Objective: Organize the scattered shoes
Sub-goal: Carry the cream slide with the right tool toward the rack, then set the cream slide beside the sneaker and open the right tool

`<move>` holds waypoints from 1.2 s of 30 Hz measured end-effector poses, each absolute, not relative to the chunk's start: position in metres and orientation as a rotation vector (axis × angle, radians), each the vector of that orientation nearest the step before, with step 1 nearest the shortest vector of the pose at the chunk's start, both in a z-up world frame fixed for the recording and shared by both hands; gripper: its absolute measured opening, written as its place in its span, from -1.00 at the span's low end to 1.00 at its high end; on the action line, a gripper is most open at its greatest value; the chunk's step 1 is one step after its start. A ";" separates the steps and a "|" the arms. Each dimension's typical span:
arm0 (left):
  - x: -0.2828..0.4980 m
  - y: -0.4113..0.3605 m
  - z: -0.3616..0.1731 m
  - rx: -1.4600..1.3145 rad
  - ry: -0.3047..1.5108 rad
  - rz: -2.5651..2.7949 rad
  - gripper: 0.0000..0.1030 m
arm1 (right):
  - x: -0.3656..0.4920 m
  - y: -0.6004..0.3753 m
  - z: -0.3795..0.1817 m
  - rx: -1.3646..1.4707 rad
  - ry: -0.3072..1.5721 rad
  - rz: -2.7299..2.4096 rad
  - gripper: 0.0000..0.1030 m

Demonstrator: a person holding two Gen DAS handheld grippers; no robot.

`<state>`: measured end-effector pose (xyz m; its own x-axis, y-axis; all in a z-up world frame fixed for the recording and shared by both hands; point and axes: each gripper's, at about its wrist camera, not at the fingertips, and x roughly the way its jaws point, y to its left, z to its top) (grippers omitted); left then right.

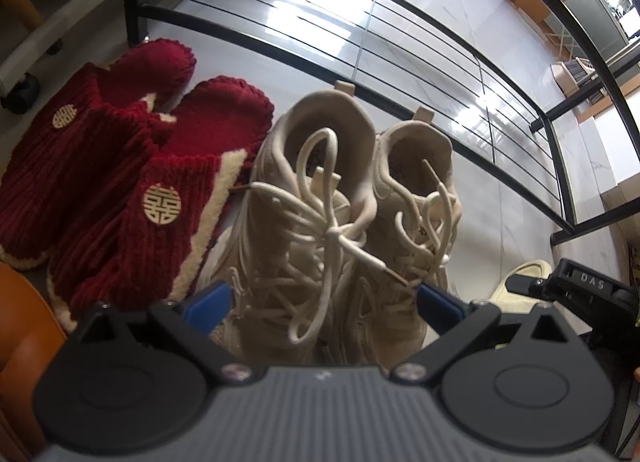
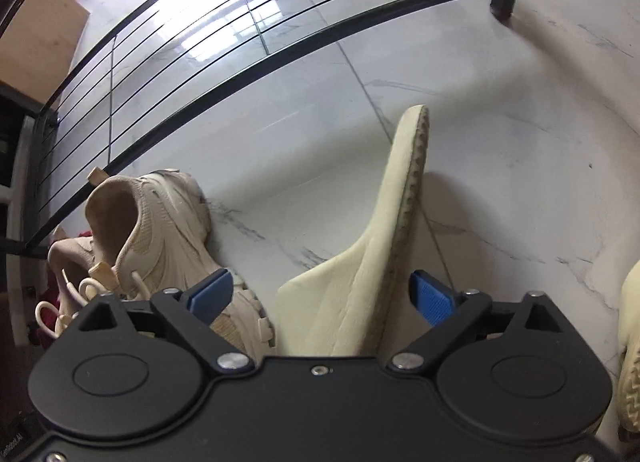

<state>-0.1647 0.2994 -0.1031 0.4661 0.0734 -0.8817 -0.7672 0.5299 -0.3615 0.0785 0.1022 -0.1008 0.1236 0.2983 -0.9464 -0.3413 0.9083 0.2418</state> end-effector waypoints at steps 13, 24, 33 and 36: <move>-0.167 0.302 -0.105 -0.875 0.956 0.607 0.93 | 0.080 0.091 -0.099 -0.049 1.383 0.389 0.19; -0.167 0.301 -0.107 -0.867 0.962 0.614 0.93 | 0.091 0.098 -0.092 0.049 1.330 0.588 -0.04; -0.165 0.303 -0.112 -0.873 0.978 0.626 0.93 | 0.095 0.108 -0.092 -0.013 1.316 0.629 0.07; -0.161 0.299 -0.113 -0.858 0.986 0.612 0.93 | 0.098 0.090 -0.089 0.010 1.318 0.571 0.16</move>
